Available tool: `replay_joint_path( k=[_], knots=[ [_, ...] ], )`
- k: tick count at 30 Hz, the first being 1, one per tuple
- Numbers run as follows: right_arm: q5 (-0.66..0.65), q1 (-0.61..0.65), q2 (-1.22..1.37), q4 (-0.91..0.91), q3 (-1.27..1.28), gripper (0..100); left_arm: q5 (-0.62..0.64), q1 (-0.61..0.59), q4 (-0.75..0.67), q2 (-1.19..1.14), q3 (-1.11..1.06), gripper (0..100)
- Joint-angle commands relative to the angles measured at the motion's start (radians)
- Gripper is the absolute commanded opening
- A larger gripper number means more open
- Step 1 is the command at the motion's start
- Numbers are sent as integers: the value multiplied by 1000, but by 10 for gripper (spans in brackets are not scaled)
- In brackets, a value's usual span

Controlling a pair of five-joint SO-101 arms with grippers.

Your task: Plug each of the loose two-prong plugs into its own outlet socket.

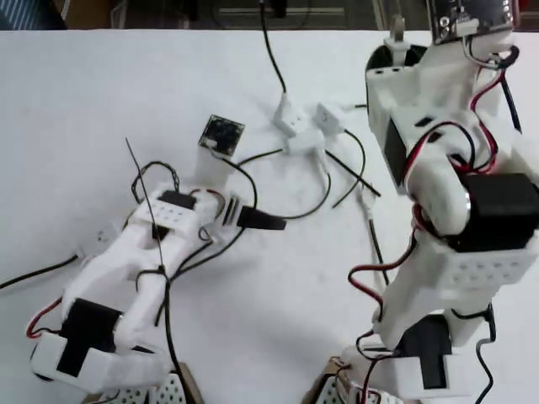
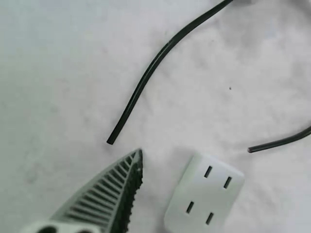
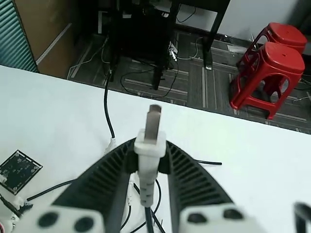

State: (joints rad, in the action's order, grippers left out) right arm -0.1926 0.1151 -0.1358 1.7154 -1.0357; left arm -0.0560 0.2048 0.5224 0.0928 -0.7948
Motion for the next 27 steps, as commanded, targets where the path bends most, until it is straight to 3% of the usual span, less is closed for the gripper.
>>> replay_joint_path(
  k=[1,8,17,22,27],
  knots=[
    [5,-10,-124,5,103,20,2,-12,-14,41,5,581],
    [5,61,-406,-119,522,20,2,-12,-37,41,6,581],
    [-5,58,-524,-832,1238,20,2,-12,-44,41,6,581],
    [-5,61,-526,-1150,1398,20,2,-12,-49,41,6,581],
    [-5,65,-627,-1196,1465,20,2,-12,-49,41,6,581]
  ],
)
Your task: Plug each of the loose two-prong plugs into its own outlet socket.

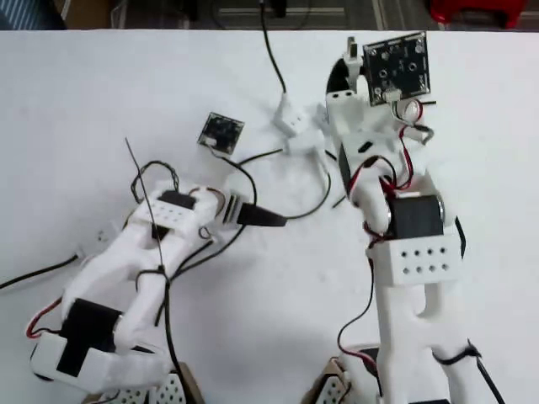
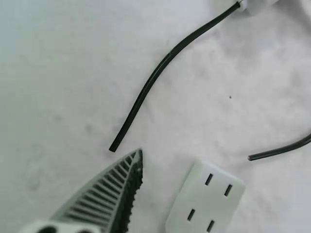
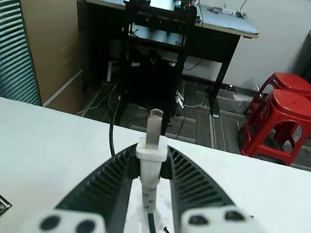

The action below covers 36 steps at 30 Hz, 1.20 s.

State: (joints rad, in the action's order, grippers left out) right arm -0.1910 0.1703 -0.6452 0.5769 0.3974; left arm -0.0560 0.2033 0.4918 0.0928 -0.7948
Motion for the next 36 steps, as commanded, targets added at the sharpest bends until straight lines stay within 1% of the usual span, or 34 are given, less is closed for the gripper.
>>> replay_joint_path(
  k=[1,7,9,11,16,19,25,31,33,36],
  knots=[
    [-6,10,-165,-59,58,20,2,-10,-18,41,6,581],
    [-12,7,-524,-67,265,20,2,-10,-18,41,6,581],
    [-60,10,-624,-68,325,20,2,-10,-18,41,6,581],
    [-135,12,-696,-105,400,20,2,-10,-18,41,6,581],
    [-273,12,-780,-331,626,20,-26,-12,-20,44,6,581],
    [-322,12,-782,-472,743,20,-29,-12,-49,45,6,581],
    [-307,21,-777,-748,884,20,-32,-7,-138,45,6,581],
    [-321,107,-785,-1070,1014,19,-32,-4,-269,47,8,581],
    [-390,143,-785,-1135,1048,19,-34,-7,-316,48,11,581],
    [-505,191,-785,-1156,1091,19,-34,-10,-364,58,17,581]
  ],
)
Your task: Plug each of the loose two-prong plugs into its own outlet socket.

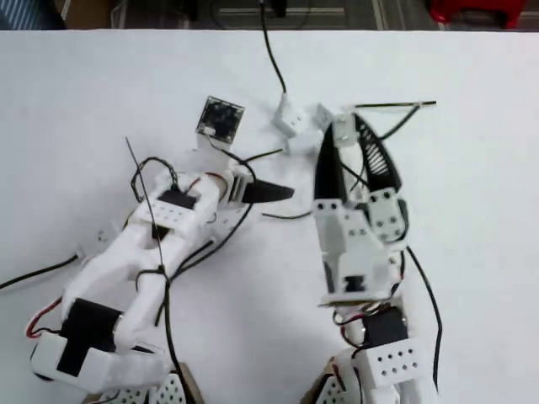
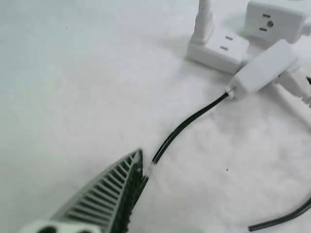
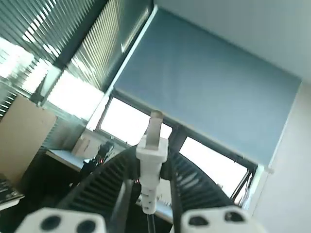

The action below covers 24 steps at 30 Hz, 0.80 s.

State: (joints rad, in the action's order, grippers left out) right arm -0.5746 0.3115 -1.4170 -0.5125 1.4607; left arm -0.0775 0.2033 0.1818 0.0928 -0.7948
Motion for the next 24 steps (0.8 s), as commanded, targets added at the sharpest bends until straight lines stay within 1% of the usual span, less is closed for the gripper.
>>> replay_joint_path(
  k=[1,3,6,12,16,18,22,24],
  knots=[
    [-141,51,-13,-65,40,19,-12,-10,-63,73,20,581],
    [-150,45,-8,-65,49,19,-12,-8,-71,128,20,581],
    [-147,-8,-7,-65,51,19,-12,-12,-66,257,12,581],
    [-146,-87,-13,-65,52,19,-6,-12,-64,579,-57,581],
    [-146,-96,-13,-65,58,19,0,-4,-64,820,-140,581],
    [-146,-88,-13,-68,74,19,48,4,-64,940,-184,581],
    [-147,-48,-13,-139,121,19,219,-2,-57,1155,-262,581],
    [-150,-28,-13,-185,150,19,229,18,-29,1230,-293,581]
  ],
)
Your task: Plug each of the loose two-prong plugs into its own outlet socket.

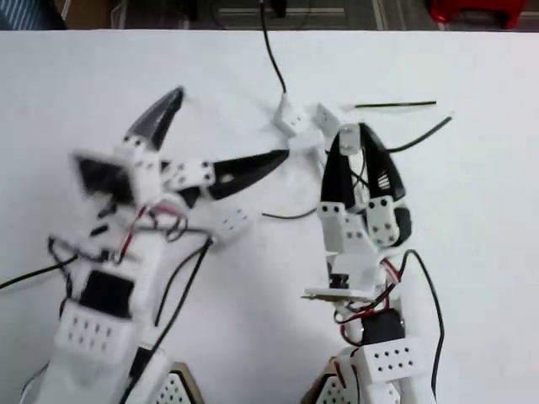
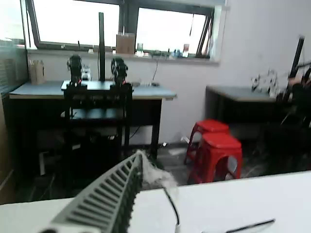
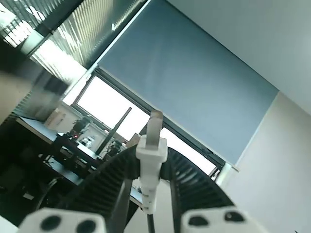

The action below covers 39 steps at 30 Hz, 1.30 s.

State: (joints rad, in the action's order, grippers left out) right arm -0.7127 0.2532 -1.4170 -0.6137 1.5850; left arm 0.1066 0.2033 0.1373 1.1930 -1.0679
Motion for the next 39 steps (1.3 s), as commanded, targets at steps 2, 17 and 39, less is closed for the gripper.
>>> replay_joint_path(
  k=[2,17,39],
  knots=[
    [-14,47,-13,-111,46,19,46,77,23,154,-43,581],
    [-8,84,-15,-134,49,19,48,318,-2,120,-141,581],
    [-8,162,-371,148,106,19,135,211,-137,-266,54,582]
  ],
)
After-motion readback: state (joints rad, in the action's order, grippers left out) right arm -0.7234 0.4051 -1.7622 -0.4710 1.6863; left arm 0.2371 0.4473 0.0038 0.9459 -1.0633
